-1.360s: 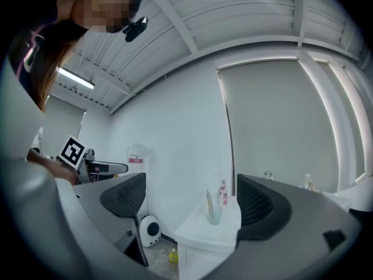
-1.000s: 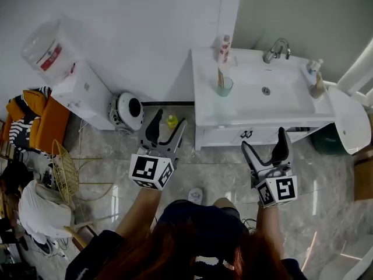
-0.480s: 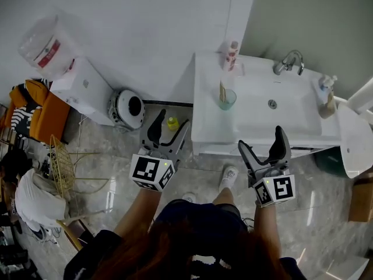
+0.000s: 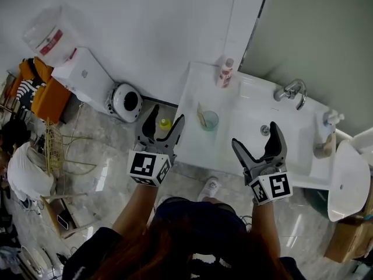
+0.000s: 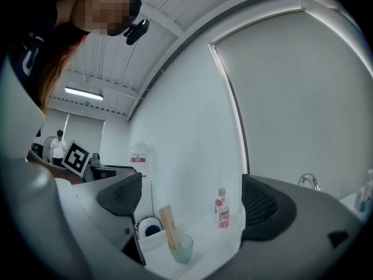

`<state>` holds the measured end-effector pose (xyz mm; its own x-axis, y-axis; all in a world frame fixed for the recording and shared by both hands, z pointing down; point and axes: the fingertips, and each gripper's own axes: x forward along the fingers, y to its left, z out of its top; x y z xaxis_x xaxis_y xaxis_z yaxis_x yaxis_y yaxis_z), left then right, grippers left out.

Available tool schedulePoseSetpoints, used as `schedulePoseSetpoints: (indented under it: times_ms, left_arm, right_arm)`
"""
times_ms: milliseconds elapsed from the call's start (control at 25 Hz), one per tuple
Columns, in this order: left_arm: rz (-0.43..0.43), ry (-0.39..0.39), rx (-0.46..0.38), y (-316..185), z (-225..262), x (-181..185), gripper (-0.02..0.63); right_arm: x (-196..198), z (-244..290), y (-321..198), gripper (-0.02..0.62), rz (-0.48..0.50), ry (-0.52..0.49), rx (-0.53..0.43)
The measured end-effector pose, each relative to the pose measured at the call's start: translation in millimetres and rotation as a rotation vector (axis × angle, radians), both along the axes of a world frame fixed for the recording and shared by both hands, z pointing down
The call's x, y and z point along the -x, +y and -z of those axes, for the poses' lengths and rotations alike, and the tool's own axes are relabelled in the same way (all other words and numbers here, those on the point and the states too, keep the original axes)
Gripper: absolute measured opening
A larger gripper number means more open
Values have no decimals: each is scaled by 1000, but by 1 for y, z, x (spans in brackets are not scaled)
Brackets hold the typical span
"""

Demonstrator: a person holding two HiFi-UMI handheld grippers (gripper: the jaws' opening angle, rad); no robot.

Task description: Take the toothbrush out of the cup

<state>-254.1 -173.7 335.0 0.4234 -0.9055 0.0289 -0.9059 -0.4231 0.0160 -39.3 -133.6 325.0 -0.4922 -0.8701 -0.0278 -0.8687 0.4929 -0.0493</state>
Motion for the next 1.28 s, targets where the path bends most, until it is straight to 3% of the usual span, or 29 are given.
schedulePoseSetpoints:
  times_ms: [160, 360, 1000, 1200, 1280]
  left_arm:
    - [36, -28, 10, -22, -9, -29, 307]
    - [45, -48, 64, -42, -26, -43, 314]
    - [-57, -72, 225, -77, -98, -76, 314]
    - [-66, -112, 290, -86, -138, -85, 314]
    - [-69, -91, 323, -90, -151, -90, 314]
  right_arm:
    - [-23, -9, -35, 535, 68, 10, 18]
    - [-22, -15, -63, 535, 115, -3, 39]
    - [-1, -53, -117, 529, 145, 9, 127]
    - [9, -68, -122, 528, 173, 12, 161]
    - [11, -73, -123, 528, 188, 20, 170]
